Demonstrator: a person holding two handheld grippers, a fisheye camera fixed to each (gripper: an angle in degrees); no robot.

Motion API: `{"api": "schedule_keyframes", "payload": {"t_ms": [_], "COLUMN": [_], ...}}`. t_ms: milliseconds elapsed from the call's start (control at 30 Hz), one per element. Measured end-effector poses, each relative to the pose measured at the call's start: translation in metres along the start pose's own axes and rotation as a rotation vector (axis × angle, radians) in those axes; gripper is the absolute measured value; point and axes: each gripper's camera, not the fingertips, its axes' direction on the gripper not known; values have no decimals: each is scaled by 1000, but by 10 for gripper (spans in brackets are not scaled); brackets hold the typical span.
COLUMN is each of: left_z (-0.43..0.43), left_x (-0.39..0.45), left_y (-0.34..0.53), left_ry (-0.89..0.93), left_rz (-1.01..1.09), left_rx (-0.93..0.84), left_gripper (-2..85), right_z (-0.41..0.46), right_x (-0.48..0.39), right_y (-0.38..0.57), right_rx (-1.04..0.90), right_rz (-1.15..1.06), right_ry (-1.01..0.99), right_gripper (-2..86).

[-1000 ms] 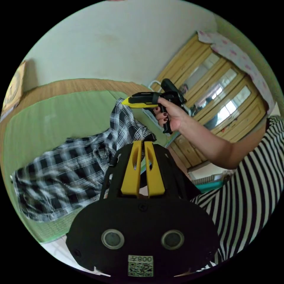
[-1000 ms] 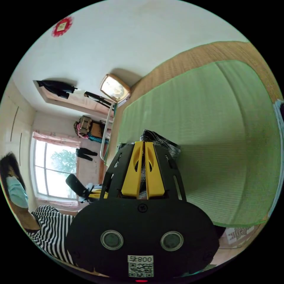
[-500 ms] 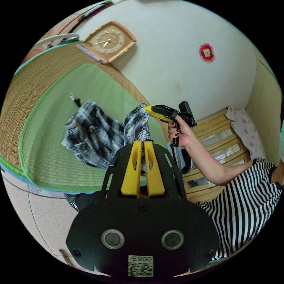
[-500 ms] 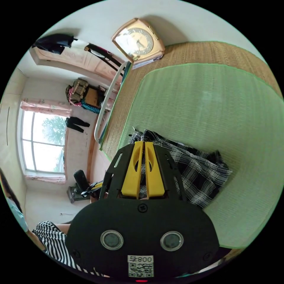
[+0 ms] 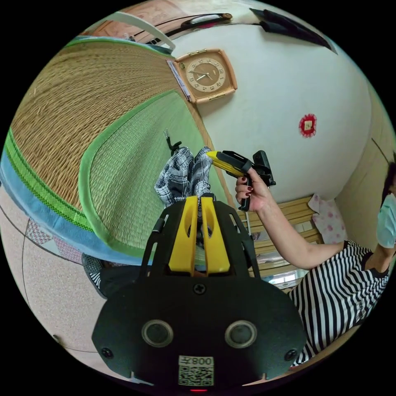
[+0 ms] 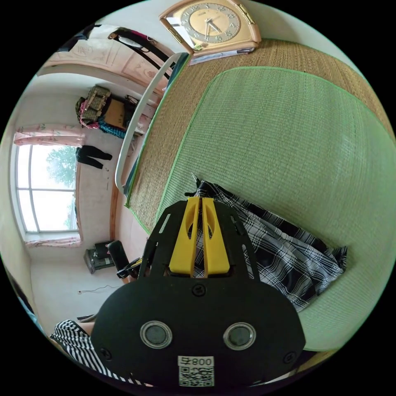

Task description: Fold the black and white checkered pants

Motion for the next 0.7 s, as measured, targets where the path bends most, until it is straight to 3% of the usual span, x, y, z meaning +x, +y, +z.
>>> {"api": "schedule_keyframes", "payload": {"t_ms": [333, 700], "left_z": [-64, -121], "left_x": [-82, -111], "left_y": [-21, -25], "left_ry": [11, -59], "left_rz": [-91, -58], "left_rx": [32, 76], "left_gripper": [13, 3], "right_z": [58, 63], "right_x": [-37, -72], "right_y": [-60, -91], "right_rx": [-73, -57], "right_rz": [17, -103], "right_ry": [13, -12], "right_gripper": [11, 18]}}
